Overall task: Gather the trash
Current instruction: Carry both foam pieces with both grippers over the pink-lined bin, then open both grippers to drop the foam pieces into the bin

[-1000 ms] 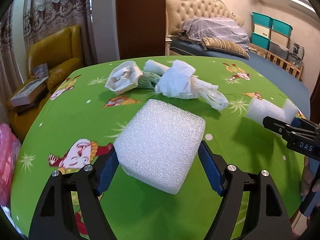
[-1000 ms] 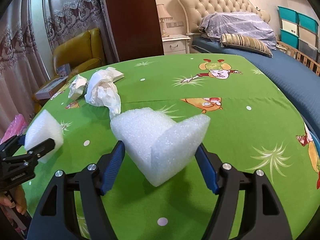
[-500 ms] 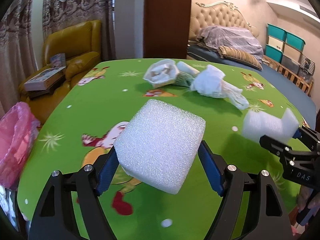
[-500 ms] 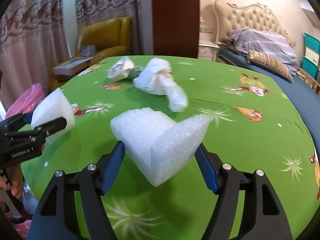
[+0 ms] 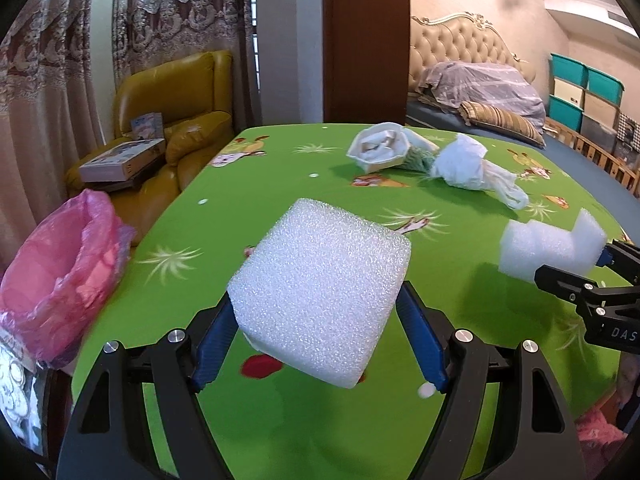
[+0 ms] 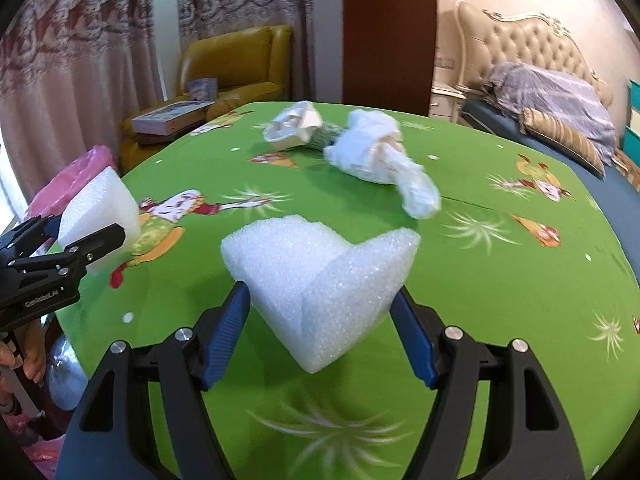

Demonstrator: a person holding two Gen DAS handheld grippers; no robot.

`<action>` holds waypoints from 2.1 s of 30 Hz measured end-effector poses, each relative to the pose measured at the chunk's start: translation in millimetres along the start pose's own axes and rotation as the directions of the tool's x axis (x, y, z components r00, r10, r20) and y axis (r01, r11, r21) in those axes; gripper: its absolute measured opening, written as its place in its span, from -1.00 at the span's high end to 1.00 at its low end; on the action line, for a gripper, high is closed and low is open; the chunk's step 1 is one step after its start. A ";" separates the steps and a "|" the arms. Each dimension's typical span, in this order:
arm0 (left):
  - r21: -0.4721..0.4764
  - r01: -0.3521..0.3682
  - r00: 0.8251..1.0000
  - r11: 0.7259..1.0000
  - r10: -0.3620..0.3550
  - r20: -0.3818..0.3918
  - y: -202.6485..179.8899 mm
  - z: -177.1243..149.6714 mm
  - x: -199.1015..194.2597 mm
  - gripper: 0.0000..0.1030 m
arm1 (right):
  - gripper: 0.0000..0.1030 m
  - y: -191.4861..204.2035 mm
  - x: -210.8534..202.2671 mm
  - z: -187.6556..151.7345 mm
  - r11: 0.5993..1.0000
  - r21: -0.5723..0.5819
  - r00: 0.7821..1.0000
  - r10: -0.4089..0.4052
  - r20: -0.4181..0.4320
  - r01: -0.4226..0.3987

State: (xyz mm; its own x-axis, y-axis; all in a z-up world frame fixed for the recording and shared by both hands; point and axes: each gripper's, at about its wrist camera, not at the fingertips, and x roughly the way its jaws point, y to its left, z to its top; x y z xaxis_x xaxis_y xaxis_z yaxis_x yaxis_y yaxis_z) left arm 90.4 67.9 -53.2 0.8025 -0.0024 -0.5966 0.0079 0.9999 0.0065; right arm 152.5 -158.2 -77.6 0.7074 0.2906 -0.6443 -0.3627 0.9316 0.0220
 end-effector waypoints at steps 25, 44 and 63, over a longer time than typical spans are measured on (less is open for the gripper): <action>-0.135 -0.201 0.974 0.970 0.213 0.082 143.0 -23.0 -68.2 -0.41 | -0.34 130.5 27.5 27.5 0.942 -0.270 0.980 0.191 -0.056 -0.199; -0.248 -0.238 0.971 0.939 0.221 -0.093 322.9 53.9 -18.0 -0.41 | -0.34 271.9 84.4 126.7 0.858 -0.364 0.926 0.377 -0.032 -0.363; -0.376 -0.298 0.935 0.877 0.348 0.073 357.5 70.2 -100.0 -0.73 | -0.60 311.4 78.0 173.9 0.809 -0.401 0.869 0.492 0.058 -0.431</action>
State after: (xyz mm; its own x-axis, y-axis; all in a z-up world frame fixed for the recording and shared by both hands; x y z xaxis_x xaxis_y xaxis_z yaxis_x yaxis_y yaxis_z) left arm 54.9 424.9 65.1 0.7962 0.3452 -0.4969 -0.4563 0.8819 -0.1185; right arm 200.2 192.5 12.0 0.4714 0.7234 -0.5044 -0.8412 0.5406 -0.0108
